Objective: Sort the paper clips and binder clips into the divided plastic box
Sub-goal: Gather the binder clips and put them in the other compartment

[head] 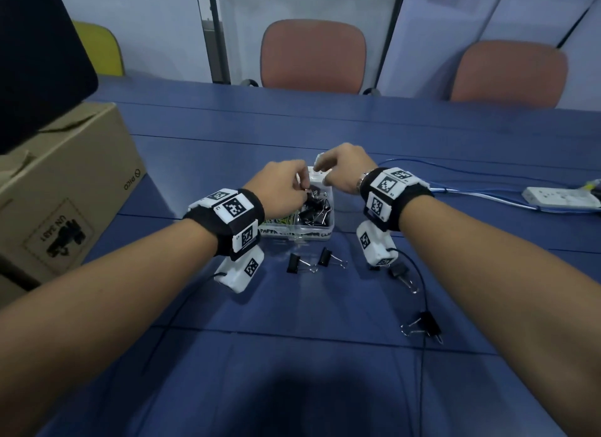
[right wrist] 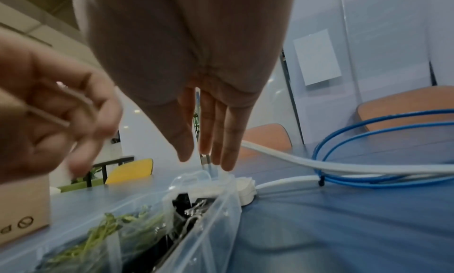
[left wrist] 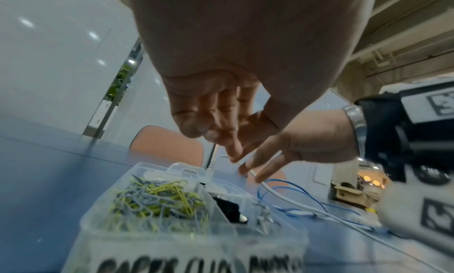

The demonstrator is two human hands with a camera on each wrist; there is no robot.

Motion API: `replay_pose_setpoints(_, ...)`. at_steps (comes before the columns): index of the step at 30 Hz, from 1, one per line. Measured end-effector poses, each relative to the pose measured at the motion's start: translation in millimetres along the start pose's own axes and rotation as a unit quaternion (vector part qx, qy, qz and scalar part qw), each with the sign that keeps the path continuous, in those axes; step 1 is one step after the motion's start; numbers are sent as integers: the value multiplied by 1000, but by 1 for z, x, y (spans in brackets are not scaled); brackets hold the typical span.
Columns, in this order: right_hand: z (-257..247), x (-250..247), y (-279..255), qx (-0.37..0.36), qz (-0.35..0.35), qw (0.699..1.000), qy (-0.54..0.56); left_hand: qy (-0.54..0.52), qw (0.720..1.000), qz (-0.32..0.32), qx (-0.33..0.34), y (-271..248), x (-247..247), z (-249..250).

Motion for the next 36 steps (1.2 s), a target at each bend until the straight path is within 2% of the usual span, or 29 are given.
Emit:
replay_pose_setpoints(4,10,-27,-35,-1,-8,999,48,98,993,-60,28,-24,18,8)
replay_pose_setpoints(7,24,-37,-62,8,-33,999,41,150,983,-106,21,-42,31,9)
replay_pose_setpoints(12,51,-35,-104,36,-69,997,8,213,973,-80,33,-70,41,30)
replay_pose_setpoints(15,71,-21,-125,38,-76,995,-45,265,958,-107,8,-86,59,31)
replay_pose_setpoints(18,82,7,-147,21,-118,986,-115,277,944,-171,-46,-95,84,24)
replay_pose_setpoints(20,80,21,-164,3,-158,975,-156,284,936,-199,-59,-96,100,21)
replay_pose_setpoints(25,81,27,-209,-15,-215,960,-179,263,949,-174,-28,-92,111,32)
replay_pose_setpoints(28,88,31,-229,-40,-215,956,-194,260,949,-178,-12,-93,113,37)
replay_pose_setpoints(33,97,33,-243,-81,-128,959,-240,239,954,-184,8,-93,114,39)
replay_pose_setpoints(36,104,29,-243,-53,-137,966,-213,218,958,-183,20,-93,111,42)
Point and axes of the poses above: each hand's wrist, its own y-axis towards the middle knuckle, its own x-axis out of the palm, z = x × y, the point moved 5 cm from there along y, towards the middle knuckle, and after that the axes turned 5 degrees about -y, right-handed, at the moved point
